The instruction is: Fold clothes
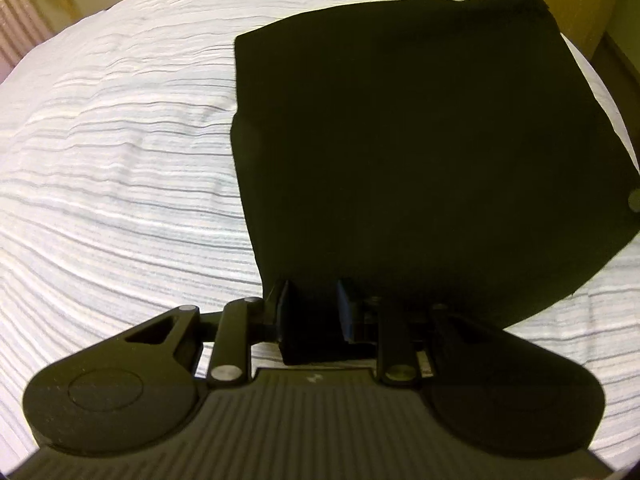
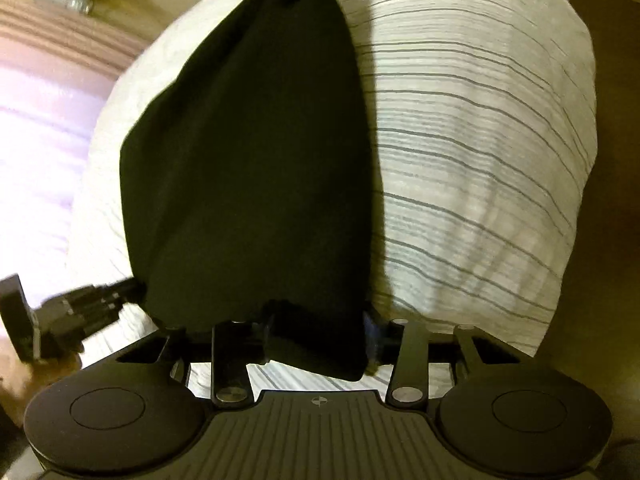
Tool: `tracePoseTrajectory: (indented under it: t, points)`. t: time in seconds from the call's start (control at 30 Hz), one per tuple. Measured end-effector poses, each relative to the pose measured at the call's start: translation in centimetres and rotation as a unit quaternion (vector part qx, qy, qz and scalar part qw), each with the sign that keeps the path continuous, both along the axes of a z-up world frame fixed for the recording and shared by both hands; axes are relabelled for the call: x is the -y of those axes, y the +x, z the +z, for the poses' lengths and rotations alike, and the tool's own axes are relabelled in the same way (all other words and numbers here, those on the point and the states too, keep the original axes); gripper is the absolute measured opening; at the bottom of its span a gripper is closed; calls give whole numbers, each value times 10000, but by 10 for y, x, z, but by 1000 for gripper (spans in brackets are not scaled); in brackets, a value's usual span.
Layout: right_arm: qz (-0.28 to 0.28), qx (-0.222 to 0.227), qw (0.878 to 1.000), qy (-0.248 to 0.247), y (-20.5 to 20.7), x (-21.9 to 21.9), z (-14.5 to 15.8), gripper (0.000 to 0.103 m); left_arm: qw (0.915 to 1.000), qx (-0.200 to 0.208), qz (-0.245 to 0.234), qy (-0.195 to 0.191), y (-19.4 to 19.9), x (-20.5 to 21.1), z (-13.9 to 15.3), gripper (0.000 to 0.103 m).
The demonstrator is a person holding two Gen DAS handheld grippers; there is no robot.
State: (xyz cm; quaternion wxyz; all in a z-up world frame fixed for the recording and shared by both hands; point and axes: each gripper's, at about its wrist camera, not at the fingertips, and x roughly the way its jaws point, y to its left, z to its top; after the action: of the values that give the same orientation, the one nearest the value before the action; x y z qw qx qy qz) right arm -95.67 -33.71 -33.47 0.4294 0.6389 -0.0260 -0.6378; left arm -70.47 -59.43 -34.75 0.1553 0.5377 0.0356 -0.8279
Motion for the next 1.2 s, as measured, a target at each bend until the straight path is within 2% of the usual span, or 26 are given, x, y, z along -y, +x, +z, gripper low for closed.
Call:
tracePoseTrajectory:
  t: [0.07, 0.17, 0.3, 0.43, 0.57, 0.6, 0.67, 0.73, 0.8, 0.9, 0.93, 0.97, 1.0, 1.1, 1.17, 1.2]
  points:
    - [221, -34, 9997, 28, -7, 2, 7, 34, 10000, 13, 5, -23, 0, -1, 2, 22]
    - [439, -228, 9988, -36, -24, 2, 28, 35, 9999, 97, -51, -71, -3, -2, 5, 22]
    - [240, -797, 9952, -514, -64, 4, 51, 35, 9995, 268, -122, -136, -10, -4, 4, 22]
    - [229, -1100, 9909, -741, -114, 45, 50, 35, 9994, 317, -64, -121, -15, -4, 0, 22]
    - [490, -1241, 9892, -608, -148, 106, 33, 35, 9995, 286, -6, -98, -13, -3, 0, 22]
    - [451, -1268, 9888, -641, -154, 117, 31, 35, 9996, 279, 5, -96, -12, -3, -1, 22]
    - [88, -1492, 9836, -1010, -168, 121, 37, 35, 9996, 265, 28, -92, -11, -2, -1, 22]
    - [-226, -1461, 9807, -1278, -178, 120, 47, 35, 9995, 287, 35, -124, -12, -3, 0, 22]
    - [-196, -1513, 9789, -1359, -173, 116, 57, 35, 9994, 318, 42, -146, -13, -4, 0, 23]
    - [134, -1620, 9784, -1279, -153, 96, 65, 37, 9992, 347, 109, -170, -13, -3, 1, 27]
    - [212, -1597, 9797, -1196, -141, 88, 63, 52, 9991, 344, 145, -189, -13, -2, 2, 29]
    - [242, -1572, 9809, -1115, -129, 80, 60, 75, 9991, 331, 157, -209, -11, -2, 3, 32]
    - [280, -1552, 9820, -1034, -117, 71, 57, 80, 9991, 316, 166, -228, -9, -2, 5, 35]
    - [843, -1677, 9788, -823, -64, 44, 52, 80, 9988, 246, -53, -419, 4, -6, 13, 39]
    - [1467, -2019, 9655, -745, -22, 30, 52, 80, 9953, 254, -497, -789, 16, -19, 20, 39]
    - [1839, -2232, 9548, -684, 1, 25, 51, 80, 9922, 258, -726, -980, 22, -26, 23, 40]
